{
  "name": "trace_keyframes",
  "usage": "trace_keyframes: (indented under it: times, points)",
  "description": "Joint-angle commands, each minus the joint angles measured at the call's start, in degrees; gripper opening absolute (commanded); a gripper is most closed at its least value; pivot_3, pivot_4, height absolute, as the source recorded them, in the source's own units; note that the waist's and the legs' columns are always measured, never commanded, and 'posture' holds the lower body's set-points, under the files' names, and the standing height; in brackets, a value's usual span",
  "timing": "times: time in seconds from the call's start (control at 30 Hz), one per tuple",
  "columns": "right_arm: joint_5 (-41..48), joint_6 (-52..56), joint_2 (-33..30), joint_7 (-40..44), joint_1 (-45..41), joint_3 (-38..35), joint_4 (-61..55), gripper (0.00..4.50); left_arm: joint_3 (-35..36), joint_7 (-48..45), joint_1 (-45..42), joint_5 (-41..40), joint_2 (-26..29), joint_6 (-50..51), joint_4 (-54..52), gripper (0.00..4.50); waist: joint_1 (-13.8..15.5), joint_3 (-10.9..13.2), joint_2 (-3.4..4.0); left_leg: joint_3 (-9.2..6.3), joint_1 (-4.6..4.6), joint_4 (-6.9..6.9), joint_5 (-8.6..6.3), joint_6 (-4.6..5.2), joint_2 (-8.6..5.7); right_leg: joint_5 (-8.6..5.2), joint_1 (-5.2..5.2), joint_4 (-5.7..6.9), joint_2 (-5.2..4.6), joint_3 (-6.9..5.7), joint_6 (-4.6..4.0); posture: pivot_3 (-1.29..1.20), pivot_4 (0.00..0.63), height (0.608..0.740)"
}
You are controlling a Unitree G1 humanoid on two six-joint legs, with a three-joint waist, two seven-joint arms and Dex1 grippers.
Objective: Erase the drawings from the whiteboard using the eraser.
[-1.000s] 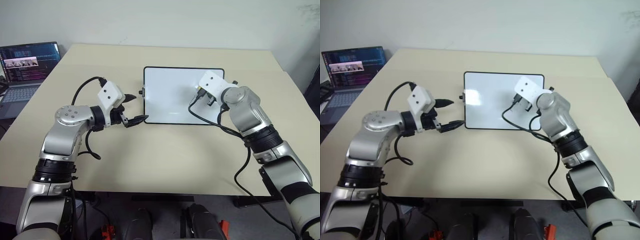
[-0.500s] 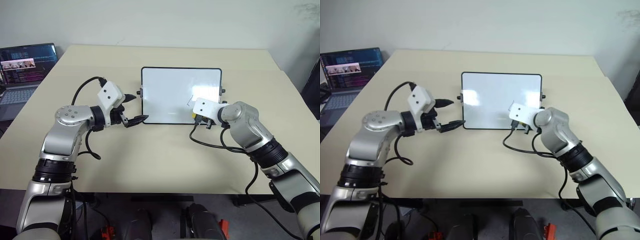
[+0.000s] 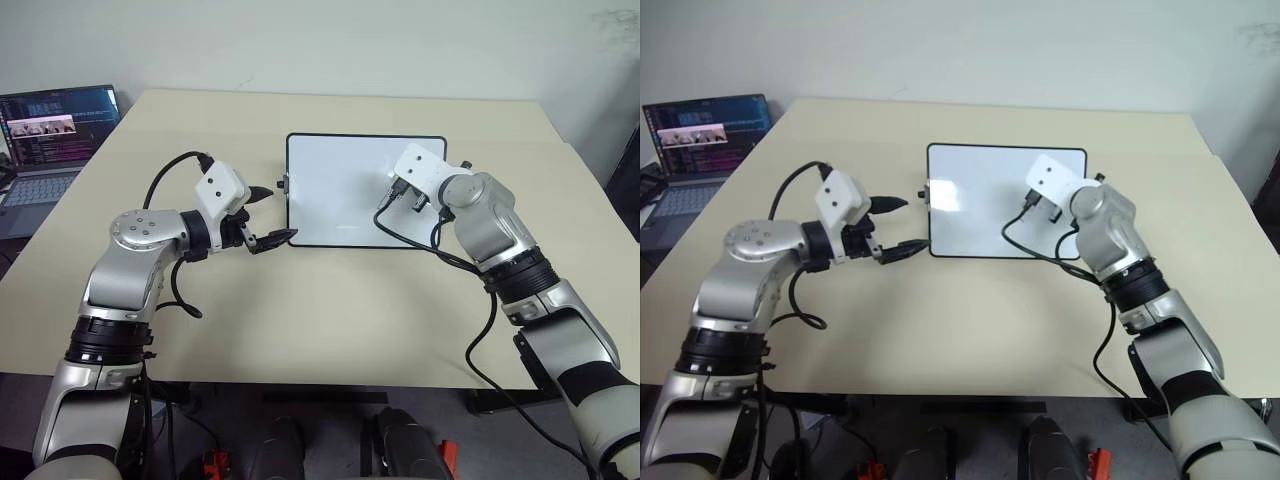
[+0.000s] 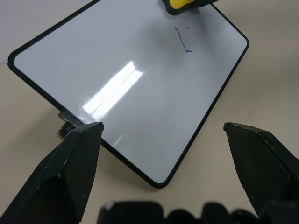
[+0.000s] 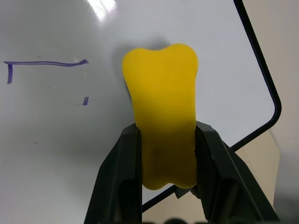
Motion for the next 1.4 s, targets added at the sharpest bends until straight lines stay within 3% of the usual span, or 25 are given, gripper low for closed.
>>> trace_keyframes:
  times: [0.03, 0.3, 0.77, 0.97, 1.2, 1.3, 1.4]
  points:
    - [0.0, 0.2, -0.8, 6.1, 2.5, 3.3, -3.8, 1.12, 1.2, 0.2, -0.9, -0.2, 0.6, -0.6, -1.2, 4.50, 0.0, 0.0, -0.01, 0.00, 0.00, 0.00, 0.00, 0.00, 0.00, 0.00, 0.00, 0.00, 0.01, 0.00, 0.00, 0.00, 0.150, 0.740]
    - [0.5, -0.4, -4.0, 18.5, 8.0, 8.7, -13.8, 1.12, 1.2, 0.2, -0.9, -0.1, 0.6, -0.6, -1.2, 4.50, -0.2, 0.0, 0.00, -0.02, -0.02, -0.03, 0.00, 0.00, 0.00, -0.01, -0.01, -0.01, 0.02, -0.01, 0.02, 0.00, 0.150, 0.740]
    - [-0.9, -1.0, 1.7, -3.7, -1.5, -1.4, 3.1, 1.12, 1.1, 0.3, -0.8, -0.2, 0.5, -0.5, -1.4, 4.50, 0.0, 0.0, 0.00, -0.01, -0.01, 0.00, 0.09, -0.10, 0.00, 0.06, -0.01, -0.02, 0.01, 0.01, 0.04, 0.00, 0.150, 0.740]
    - [-0.5, -0.6, 0.8, 2.4, 1.4, 2.0, -0.6, 1.12, 1.2, 0.3, -0.6, -0.2, 0.5, -0.3, -1.7, 4.50, 0.0, 0.0, 0.00, 0.00, -0.01, -0.05, 0.09, -0.09, 0.00, 0.06, -0.02, -0.03, 0.01, 0.02, 0.04, 0.00, 0.150, 0.740]
    - [-0.5, 0.0, -5.3, 15.6, 7.8, 7.2, -9.6, 1.12, 1.2, 0.3, -0.4, -0.2, 0.6, -0.1, -1.9, 4.50, 0.0, 0.0, 0.00, -0.01, -0.01, -0.04, 0.09, -0.09, 0.00, 0.04, 0.00, -0.04, 0.02, 0.01, 0.08, 0.00, 0.150, 0.740]
    - [-1.3, -0.1, -6.8, 14.3, 7.9, 5.6, -8.1, 1.12, 1.2, 0.3, -0.4, -0.2, 0.7, -0.1, -1.8, 4.50, 0.0, 0.0, -0.01, 0.00, -0.01, -0.02, 0.09, -0.09, 0.00, 0.03, 0.00, -0.03, 0.02, 0.02, 0.11, 0.00, 0.150, 0.740]
    - [-1.7, -0.4, -5.8, 8.0, 5.3, 2.1, -3.3, 1.12, 1.0, 0.2, -0.8, -0.1, 0.5, -0.3, -1.4, 4.50, 0.0, 0.0, -0.01, 0.00, 0.00, -0.01, 0.09, -0.09, 0.00, 0.02, 0.00, -0.03, 0.02, 0.02, 0.12, 0.00, 0.150, 0.740]
